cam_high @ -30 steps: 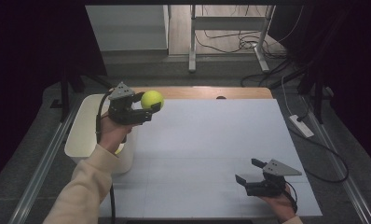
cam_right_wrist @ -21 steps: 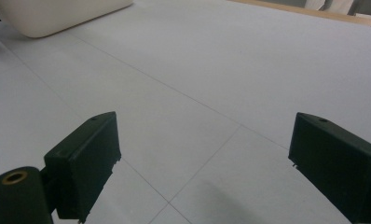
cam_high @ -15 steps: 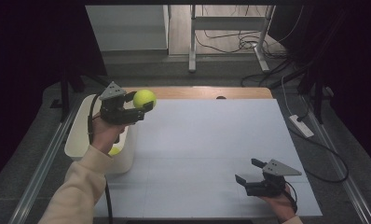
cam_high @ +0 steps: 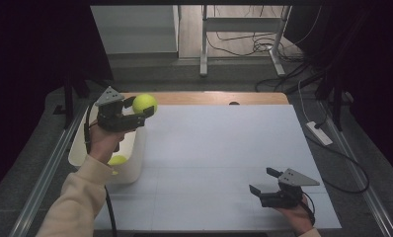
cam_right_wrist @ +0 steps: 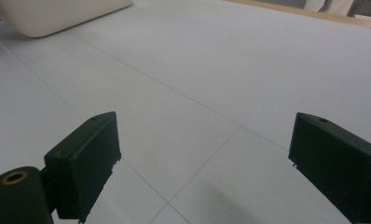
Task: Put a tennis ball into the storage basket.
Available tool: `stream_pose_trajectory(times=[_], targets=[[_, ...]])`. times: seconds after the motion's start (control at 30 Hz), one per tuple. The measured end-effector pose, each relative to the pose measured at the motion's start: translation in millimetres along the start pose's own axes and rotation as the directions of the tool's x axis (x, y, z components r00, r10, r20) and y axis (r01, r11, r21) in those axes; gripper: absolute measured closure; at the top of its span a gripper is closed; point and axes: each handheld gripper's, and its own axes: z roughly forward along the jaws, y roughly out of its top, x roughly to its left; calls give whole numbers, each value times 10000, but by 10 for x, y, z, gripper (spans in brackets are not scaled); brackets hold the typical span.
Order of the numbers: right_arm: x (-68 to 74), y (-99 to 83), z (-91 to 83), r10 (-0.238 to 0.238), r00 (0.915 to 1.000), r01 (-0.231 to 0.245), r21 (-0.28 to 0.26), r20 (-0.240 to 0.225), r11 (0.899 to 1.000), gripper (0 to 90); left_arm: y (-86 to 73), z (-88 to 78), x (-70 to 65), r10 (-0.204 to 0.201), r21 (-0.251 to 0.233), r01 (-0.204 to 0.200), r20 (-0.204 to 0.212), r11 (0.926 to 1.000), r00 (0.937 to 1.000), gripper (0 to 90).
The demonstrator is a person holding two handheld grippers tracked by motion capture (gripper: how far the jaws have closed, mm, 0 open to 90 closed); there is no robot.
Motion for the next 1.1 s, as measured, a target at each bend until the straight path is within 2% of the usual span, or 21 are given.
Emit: stream_pose_trajectory(times=[0.17, 0.47, 0.8, 1.1], targets=[[-1, 1, 0, -6, 10000, 6, 0, -6, 10000, 86, -23, -39, 78, -255, -11, 255, -108, 9997, 9996, 275], [6, 2, 1, -44, 10000, 44, 6, -25, 10000, 86, -65, -78, 197, -474, 71, 478, -470, 9988, 9978, 274], [7, 5, 3, -15, 10000, 15, 1, -29, 10000, 86, -127, -64, 350, -819, 336, 849, -824, 9958, 9932, 274], [5, 4, 2, -8, 10000, 8, -2, -24, 10000, 86, -130, -49, 437, -916, 483, 978, -1179, 9940, 9888, 274]])
